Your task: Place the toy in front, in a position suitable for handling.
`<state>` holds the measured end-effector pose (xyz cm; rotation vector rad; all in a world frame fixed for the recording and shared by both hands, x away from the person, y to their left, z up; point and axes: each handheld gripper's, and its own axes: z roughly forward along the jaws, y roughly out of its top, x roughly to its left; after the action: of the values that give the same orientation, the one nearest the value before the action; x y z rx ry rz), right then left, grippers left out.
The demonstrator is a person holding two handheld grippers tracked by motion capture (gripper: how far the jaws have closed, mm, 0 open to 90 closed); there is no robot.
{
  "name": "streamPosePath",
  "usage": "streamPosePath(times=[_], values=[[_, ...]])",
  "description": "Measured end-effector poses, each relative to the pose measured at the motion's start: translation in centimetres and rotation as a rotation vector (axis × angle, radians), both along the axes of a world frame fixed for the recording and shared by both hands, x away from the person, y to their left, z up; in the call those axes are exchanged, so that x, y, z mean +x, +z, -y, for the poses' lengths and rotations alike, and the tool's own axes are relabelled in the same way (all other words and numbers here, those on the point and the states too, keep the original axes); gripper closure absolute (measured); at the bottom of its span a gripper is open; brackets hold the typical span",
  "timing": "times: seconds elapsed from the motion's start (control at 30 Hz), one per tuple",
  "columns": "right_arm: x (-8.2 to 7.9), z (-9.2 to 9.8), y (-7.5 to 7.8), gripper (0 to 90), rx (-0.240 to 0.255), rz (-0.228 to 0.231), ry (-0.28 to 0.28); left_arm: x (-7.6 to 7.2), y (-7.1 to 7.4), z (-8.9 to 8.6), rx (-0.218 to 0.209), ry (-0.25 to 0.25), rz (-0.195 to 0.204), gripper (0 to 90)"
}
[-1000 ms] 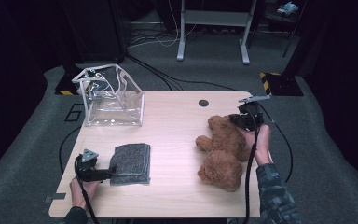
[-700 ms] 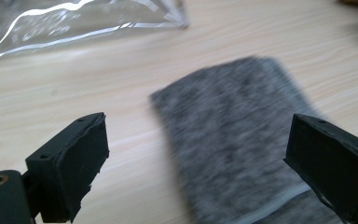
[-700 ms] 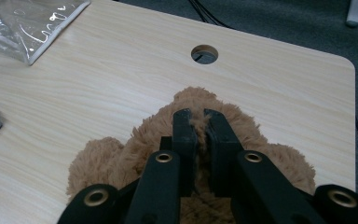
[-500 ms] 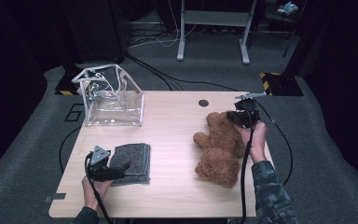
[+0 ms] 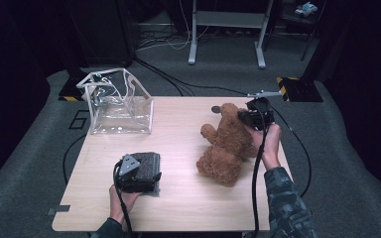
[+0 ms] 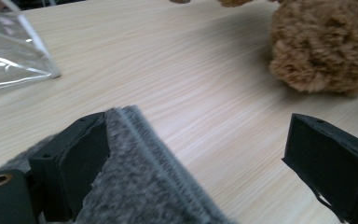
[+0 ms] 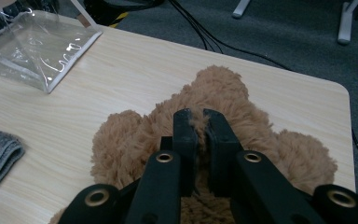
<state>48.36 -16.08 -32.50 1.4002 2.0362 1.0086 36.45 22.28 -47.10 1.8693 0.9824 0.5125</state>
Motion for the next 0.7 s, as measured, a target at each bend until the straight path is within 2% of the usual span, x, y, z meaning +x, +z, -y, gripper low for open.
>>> streamPosePath(times=[0.03, 0.1, 0.13, 0.27, 0.43, 0.6, 0.7], values=[[0.0, -0.2, 0.2, 84.5, 0.001, 0.001, -0.002, 0.0, 0.1, 0.3, -0.002, -0.002, 0.006, 6.6], [0.0, -0.5, 0.3, 84.5, 0.001, 0.001, -0.006, 0.1, 0.4, 1.2, -0.01, -0.025, -0.009, 6.6], [0.0, -0.7, 0.4, 84.5, 0.006, 0.0, -0.009, 0.1, 0.5, 1.7, -0.01, -0.027, 0.003, 6.6], [0.0, -1.2, 0.5, 84.5, 0.012, -0.003, -0.015, 0.1, 1.1, 3.4, -0.015, -0.064, 0.008, 6.5], [0.1, -2.1, 0.5, 84.4, 0.015, -0.007, -0.027, 0.2, 1.4, 4.8, -0.018, -0.088, 0.013, 6.4], [0.2, -3.3, 0.5, 84.4, 0.007, -0.002, -0.031, 0.3, 1.9, 6.3, -0.041, -0.106, 0.015, 6.3], [0.3, -4.0, 0.5, 84.4, 0.004, -0.004, -0.034, 0.3, 2.2, 7.7, -0.031, -0.123, 0.026, 6.3]])
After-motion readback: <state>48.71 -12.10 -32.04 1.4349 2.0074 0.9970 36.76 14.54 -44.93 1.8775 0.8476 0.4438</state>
